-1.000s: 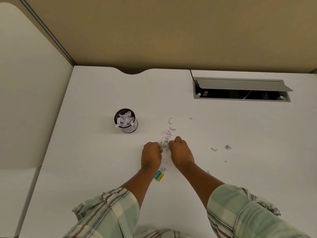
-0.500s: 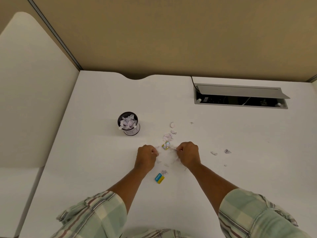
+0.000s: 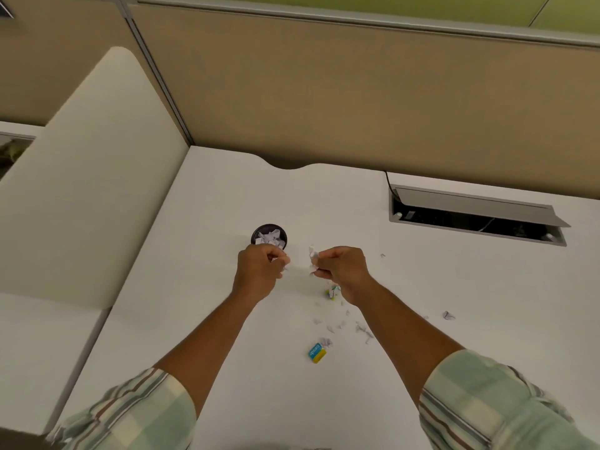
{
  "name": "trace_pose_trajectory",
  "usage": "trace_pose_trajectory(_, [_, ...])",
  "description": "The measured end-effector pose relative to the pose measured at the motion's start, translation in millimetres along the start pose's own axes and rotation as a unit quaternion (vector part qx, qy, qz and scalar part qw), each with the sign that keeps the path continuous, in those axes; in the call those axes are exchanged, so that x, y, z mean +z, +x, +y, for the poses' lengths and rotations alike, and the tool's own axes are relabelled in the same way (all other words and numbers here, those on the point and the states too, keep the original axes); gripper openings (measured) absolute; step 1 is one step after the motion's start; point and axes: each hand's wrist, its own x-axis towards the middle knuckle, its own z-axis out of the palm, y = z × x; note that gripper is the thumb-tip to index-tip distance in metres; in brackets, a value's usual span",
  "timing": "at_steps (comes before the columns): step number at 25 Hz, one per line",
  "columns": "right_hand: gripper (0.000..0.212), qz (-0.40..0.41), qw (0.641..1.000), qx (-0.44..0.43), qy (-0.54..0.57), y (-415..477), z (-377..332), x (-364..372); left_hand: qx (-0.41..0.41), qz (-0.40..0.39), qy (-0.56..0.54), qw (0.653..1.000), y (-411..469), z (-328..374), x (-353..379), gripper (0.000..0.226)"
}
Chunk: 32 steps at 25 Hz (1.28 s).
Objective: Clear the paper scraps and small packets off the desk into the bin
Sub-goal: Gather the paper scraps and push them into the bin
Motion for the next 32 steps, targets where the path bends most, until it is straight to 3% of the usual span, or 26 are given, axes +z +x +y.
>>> trace_pose_trajectory(7, [0.008, 0.002, 0.983, -0.069, -0.168, 29, -38, 83, -0.002, 0.058, 0.037, 0.998, 35, 7, -43, 0.007])
trace_pose_trajectory(10, [0.003, -0.007, 0.946, -0.102, -0.306, 40, -39, 102, -0.014, 0.040, 0.077, 0.996, 43, 9, -45, 0.010])
trace_pose_trajectory(13, [0.011, -0.018, 0.896, -0.129, -0.425, 46, -41, 112, -0.022, 0.038, 0.107, 0.993, 49, 9, -45, 0.015])
trace_pose_trajectory(18, [0.012, -0.013, 0.861, -0.166, -0.481, 47, -45, 112, -0.041, 0.040, 0.113, 0.992, 52, 7, -42, 0.014])
trace_pose_trajectory(23, [0.022, 0.003, 0.869, -0.183, -0.459, 47, -39, 99, -0.024, 0.024, 0.129, 0.991, 54, 9, -33, 0.008])
trace_pose_trajectory(28, [0.032, -0.026, 0.900, -0.156, -0.406, 47, -32, 89, 0.006, 0.025, 0.150, 0.988, 56, 8, -31, 0.014])
trace_pose_trajectory(32, [0.024, -0.057, 0.924, -0.129, -0.355, 47, -33, 90, 0.014, 0.051, 0.147, 0.988, 57, 6, -37, 0.018])
